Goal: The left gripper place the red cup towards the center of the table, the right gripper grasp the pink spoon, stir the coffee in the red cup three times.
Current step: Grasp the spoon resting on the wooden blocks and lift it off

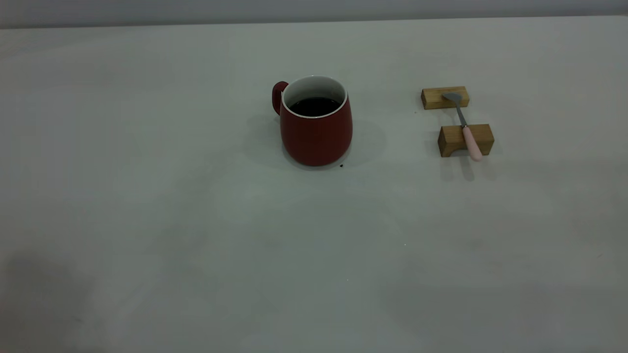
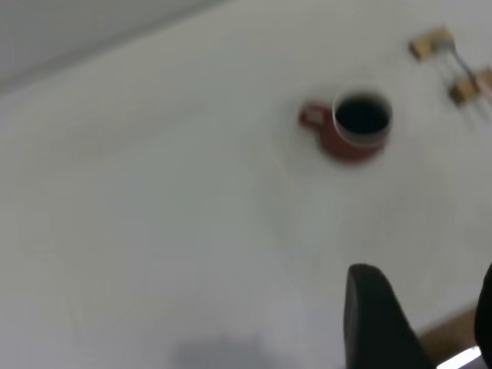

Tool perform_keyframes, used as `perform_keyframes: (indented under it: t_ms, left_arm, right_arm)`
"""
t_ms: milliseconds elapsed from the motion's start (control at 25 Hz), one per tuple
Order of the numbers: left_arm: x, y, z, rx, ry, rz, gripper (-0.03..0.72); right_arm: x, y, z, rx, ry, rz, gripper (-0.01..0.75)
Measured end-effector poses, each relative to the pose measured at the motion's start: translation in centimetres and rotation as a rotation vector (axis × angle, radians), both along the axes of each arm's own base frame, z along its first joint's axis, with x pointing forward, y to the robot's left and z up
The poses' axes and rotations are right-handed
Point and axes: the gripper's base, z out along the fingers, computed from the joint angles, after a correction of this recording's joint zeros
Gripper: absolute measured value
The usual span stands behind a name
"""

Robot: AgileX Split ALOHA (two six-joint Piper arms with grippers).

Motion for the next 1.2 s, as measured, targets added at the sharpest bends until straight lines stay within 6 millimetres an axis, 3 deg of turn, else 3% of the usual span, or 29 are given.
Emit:
perform_keyframes:
  t_ms: [320, 520, 680, 1000, 1200]
  left_arm:
    - [-9.4, 4.0, -11.0, -0.005, 0.028, 0.058, 0.392]
    - [-12.2, 5.5, -15.7, -0.028, -0.034, 0.115, 0.392]
    - [-12.5, 5.6, -17.2, -0.015, -0.027, 0.106, 0.392]
    - [-12.6, 5.6, -17.4, -0.015, -0.028, 0.098, 0.392]
    - [-12.8, 5.6, -17.4, -0.019, -0.034, 0.245, 0.392]
  right_arm:
    - [0.0, 0.0, 0.0, 0.000, 0.000, 0.000, 0.237]
    - [0.0, 0.0, 0.0, 0.000, 0.000, 0.000, 0.237]
    - [0.0, 0.0, 0.0, 0.000, 0.000, 0.000, 0.237]
    - [0.0, 0.0, 0.0, 0.000, 0.000, 0.000, 0.237]
    - [0.0, 0.0, 0.0, 0.001, 0.000, 0.001, 0.237]
